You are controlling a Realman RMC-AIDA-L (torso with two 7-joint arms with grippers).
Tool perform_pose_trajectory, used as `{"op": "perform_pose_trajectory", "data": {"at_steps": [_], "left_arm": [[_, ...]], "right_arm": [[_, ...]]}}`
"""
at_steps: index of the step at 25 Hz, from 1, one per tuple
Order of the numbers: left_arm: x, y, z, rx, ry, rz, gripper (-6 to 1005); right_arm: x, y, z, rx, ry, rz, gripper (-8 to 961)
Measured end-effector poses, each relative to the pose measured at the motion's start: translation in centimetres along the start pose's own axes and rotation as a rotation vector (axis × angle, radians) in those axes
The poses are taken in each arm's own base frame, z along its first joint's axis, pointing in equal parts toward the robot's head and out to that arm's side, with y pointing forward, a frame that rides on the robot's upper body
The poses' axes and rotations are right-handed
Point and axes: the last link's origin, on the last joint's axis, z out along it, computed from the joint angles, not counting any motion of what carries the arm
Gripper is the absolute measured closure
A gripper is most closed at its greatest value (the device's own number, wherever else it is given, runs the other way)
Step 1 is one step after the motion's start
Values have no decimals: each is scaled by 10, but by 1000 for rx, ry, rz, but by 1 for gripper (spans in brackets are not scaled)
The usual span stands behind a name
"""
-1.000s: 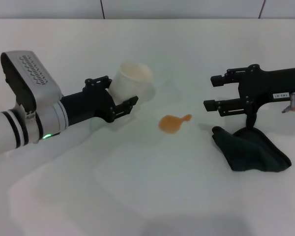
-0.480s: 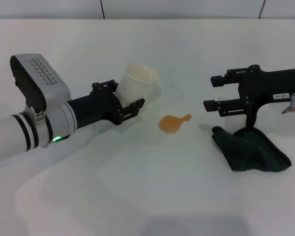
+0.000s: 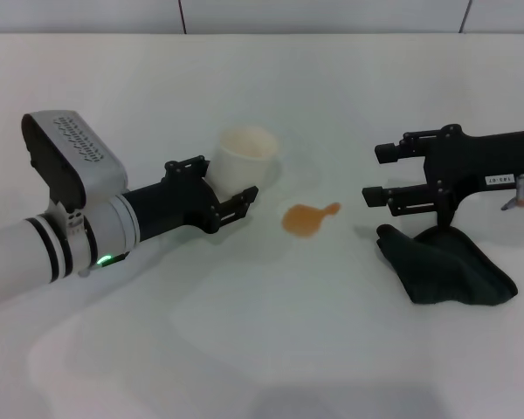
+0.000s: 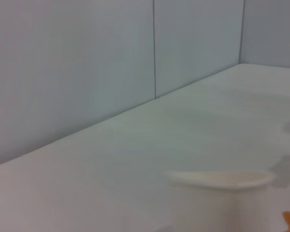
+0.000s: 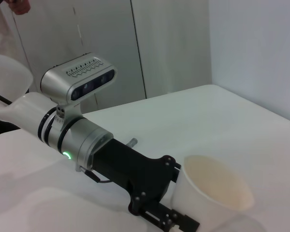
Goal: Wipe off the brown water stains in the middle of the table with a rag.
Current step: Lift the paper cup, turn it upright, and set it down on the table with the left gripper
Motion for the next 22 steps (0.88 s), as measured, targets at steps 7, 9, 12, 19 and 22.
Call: {"op": "perform_pose_trajectory", "data": {"at_steps": [7, 9, 12, 19, 22], "left_arm": [[-6, 1, -2, 2, -20, 5, 342], [-8, 1, -3, 6, -25, 2, 337], [-9, 0, -6, 14, -17, -5, 213], [-8, -1, -6, 16, -14, -9, 152], [-10, -1, -7, 19, -16, -12, 151]], "right_arm": [[2, 0, -1, 3, 2, 5, 245], [2, 0, -1, 2, 2, 5, 245], [2, 0, -1, 2, 2, 6, 245], [1, 0, -1, 2, 3, 2, 245], [1, -1, -1, 1, 3, 1, 246]]}}
